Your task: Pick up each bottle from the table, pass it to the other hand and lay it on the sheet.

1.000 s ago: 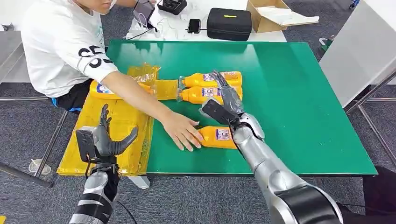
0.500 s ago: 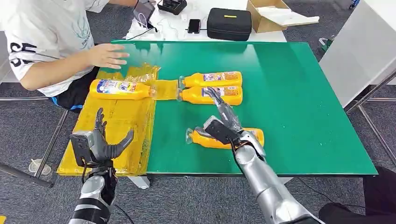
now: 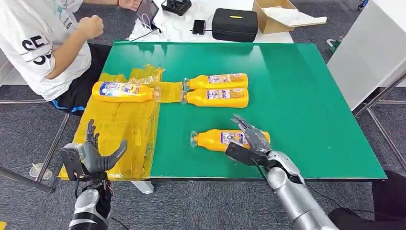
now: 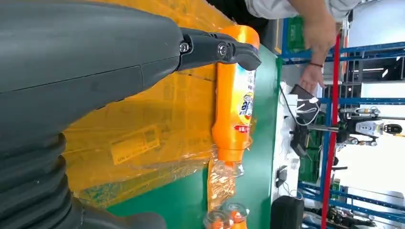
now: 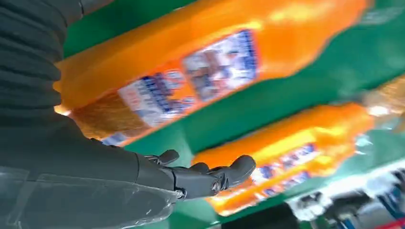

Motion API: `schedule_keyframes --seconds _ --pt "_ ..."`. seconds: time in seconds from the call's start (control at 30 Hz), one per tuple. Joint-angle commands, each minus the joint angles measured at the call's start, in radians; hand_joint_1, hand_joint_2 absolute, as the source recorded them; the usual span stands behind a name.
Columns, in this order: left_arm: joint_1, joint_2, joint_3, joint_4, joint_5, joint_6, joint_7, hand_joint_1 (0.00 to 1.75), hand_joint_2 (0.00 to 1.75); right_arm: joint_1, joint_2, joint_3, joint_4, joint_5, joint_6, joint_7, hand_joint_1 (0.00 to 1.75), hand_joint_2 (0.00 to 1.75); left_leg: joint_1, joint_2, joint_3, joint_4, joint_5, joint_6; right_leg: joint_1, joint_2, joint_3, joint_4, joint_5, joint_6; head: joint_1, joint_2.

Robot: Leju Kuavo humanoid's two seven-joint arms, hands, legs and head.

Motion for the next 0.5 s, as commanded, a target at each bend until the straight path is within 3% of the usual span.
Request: schedule_keyframes --seconds 0.03,0.37,0.5 --pt "-0.01 -0.001 0.046 0.014 0.001 -0.015 0.004 0.0 1.75 -0.077 -0.059 0.061 0.035 0.057 -0.02 0.052 0.0 1.75 0.0 0.002 0.002 0.0 -0.001 0.001 0.0 0.001 0.002 0.0 -0.001 -0.001 0.0 0.0" --pt "-0.019 -0.004 0.046 0.028 -0.004 -0.018 0.004 0.0 1.75 -0.146 -0.055 0.077 0.138 0.071 0.032 0.09 0.0 1.75 0.0 0.002 0.002 0.0 -0.001 0.001 0.0 0.001 0.002 0.0 0.0 -0.001 0.0 0.0" --pt "-0.043 0.0 0.05 0.07 0.0 -0.024 0.004 0.0 1.75 -0.228 -0.073 0.116 0.282 0.024 0.186 0.112 0.0 1.75 0.001 0.002 0.005 0.0 -0.002 0.001 0.001 0.001 0.005 -0.001 -0.001 -0.002 0.0 0.0"
